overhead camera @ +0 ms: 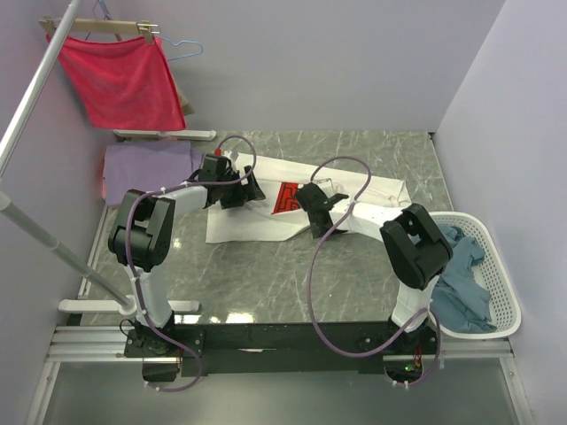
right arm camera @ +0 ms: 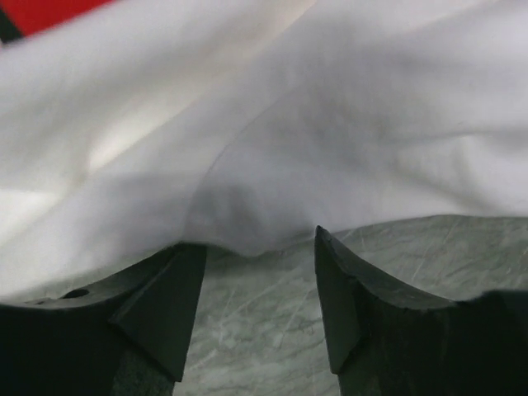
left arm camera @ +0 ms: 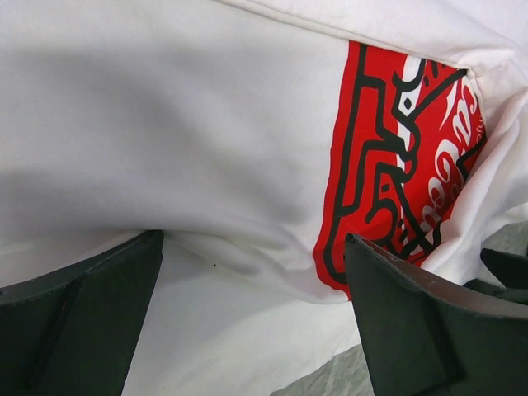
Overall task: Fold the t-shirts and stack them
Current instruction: Grap the side of the flattened tshirt closest away from the robot with both arms
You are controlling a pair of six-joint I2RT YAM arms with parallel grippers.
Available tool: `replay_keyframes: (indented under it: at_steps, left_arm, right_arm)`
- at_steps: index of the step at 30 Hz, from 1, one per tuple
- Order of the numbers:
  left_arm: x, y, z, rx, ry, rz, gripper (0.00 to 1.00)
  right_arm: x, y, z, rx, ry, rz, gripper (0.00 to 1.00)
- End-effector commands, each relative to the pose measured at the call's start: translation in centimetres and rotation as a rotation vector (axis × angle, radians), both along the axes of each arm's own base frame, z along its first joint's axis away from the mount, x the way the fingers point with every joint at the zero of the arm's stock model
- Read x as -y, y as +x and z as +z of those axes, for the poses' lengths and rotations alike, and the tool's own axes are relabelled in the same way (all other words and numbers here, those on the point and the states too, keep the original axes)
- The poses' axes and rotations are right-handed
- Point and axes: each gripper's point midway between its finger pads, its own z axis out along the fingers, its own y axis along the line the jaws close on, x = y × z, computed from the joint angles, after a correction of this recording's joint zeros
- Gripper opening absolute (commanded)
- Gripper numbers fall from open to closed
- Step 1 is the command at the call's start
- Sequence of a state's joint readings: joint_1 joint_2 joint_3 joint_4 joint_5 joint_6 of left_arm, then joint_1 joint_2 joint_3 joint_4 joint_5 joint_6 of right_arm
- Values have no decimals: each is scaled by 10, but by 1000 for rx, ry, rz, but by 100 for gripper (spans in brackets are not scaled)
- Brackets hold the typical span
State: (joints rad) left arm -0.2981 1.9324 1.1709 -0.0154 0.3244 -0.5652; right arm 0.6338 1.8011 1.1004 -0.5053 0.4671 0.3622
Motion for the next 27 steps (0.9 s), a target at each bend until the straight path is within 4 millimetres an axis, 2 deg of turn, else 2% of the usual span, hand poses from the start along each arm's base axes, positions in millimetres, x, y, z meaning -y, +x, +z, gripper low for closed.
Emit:
replay_keyframes:
  at_steps: [1, 3, 5, 6, 8, 9, 12, 16, 20, 21, 23, 24, 26, 27]
  left_arm:
    - [-17, -29, -36, -126, 92, 12, 99]
    - [-19, -30, -37, -128, 102, 15, 99]
    - [-21, -32, -38, -130, 112, 17, 99]
    - [-21, -31, -37, -125, 112, 18, 99]
    - [-21, -32, -38, -129, 113, 16, 99]
    - [-21, -32, -38, -131, 111, 14, 99]
    - [-21, -31, -36, -125, 110, 15, 99]
    - [-21, -31, -36, -125, 112, 10, 99]
    - [-19, -30, -35, -123, 102, 5, 100]
    - [-18, -30, -35, -124, 99, 2, 100]
    - [-16, -30, -36, -129, 93, -2, 99]
    - [-16, -30, -37, -133, 94, -5, 99]
    - [-15, -28, -36, -129, 92, -7, 99]
    - [-15, -29, -36, -132, 91, -11, 99]
  right_arm:
    - [17, 10, -3, 22, -112, -94, 57]
    - [21, 11, -2, 33, -131, -117, 46]
    - [26, 13, 0, 45, -159, -132, 40]
    - [25, 15, 2, 55, -165, -139, 32]
    - [30, 16, 5, 60, -194, -152, 24]
    - [31, 18, 9, 71, -202, -161, 12]
    - [31, 19, 19, 89, -189, -162, 0]
    - [20, 24, 53, 128, -114, -130, 0]
    - [15, 29, 82, 107, -121, -55, 2]
    - [9, 37, 93, 126, -109, -44, 3]
    - [10, 43, 99, 114, -154, -13, 3]
    - [6, 54, 110, 137, -142, -7, 3]
    - [7, 65, 105, 95, -173, 20, 3]
    - [1, 78, 115, 119, -161, 21, 3]
